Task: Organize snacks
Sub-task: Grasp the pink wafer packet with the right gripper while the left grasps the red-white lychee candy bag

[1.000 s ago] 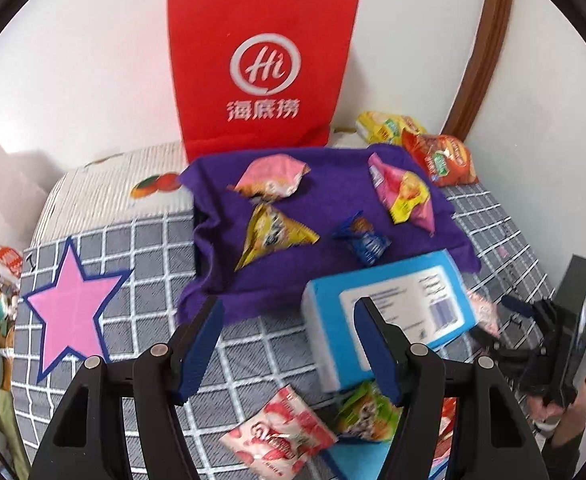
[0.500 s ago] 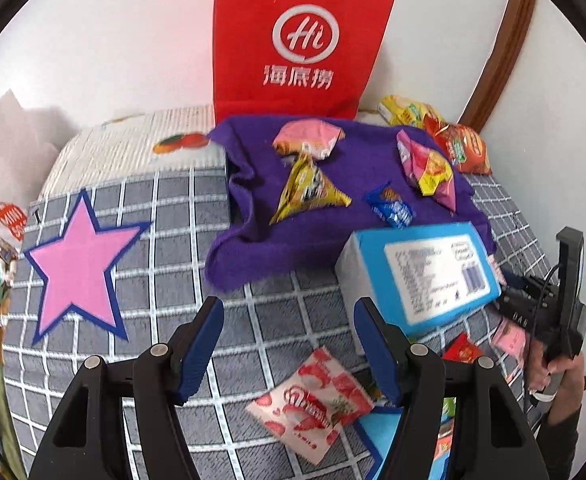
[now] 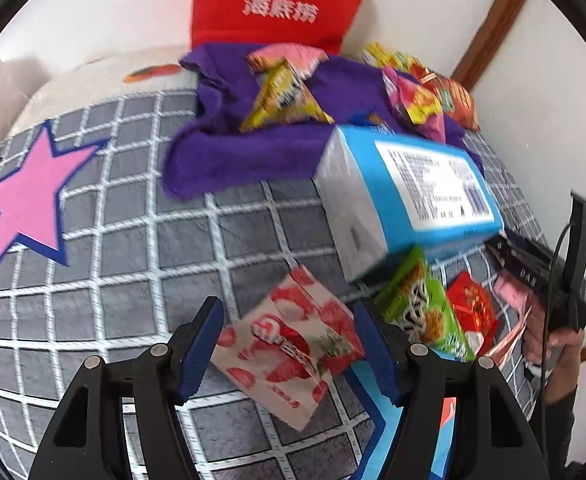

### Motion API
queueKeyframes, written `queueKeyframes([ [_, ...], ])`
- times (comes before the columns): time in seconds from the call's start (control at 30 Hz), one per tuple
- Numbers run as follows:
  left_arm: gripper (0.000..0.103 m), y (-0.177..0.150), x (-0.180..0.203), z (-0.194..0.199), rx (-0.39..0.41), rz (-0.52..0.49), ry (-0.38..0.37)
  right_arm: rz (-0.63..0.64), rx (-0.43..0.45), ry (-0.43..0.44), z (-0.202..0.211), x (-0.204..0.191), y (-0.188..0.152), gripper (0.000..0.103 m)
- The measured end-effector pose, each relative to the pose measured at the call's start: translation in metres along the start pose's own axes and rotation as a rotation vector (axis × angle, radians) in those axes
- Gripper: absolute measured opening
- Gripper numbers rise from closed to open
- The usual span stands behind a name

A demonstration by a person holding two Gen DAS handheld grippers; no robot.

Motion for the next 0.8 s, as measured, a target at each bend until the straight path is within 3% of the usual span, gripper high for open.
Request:
queueKeyframes([
  [0.1, 0.076, -0.006, 0.006, -0.003, 0.009, -0.03, 0.008, 0.002, 0.0, -0.001, 0.0, 0.0, 0.0, 0.042],
  [0.27, 0.082, -0.01, 0.008, -0.01, 0.011, -0.056, -0.006, 0.002, 0.0, 0.006, 0.0, 0.0, 0.0, 0.044],
  [0.53, 0.085, -0.013, 0.021, -0.013, 0.048, -0.163, 0.076, 0.003, 0.0, 0.004, -0.001, 0.0, 0.0, 0.044],
  [0.8, 0.086, -0.013, 0.026, -0.018, 0.075, -0.201, 0.138, 0.007, -0.001, 0.003, -0.001, -0.001, 0.0, 0.046],
])
Point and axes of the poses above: each gripper's, at about its wrist camera, not at the fingertips, and z roughly against the way its jaws point, x to its right, y to its top, the point moved 3 cm from there along -z, roughly the way its jaws point, and after that the axes turned 14 degrees about y, right-handed, at the moved point
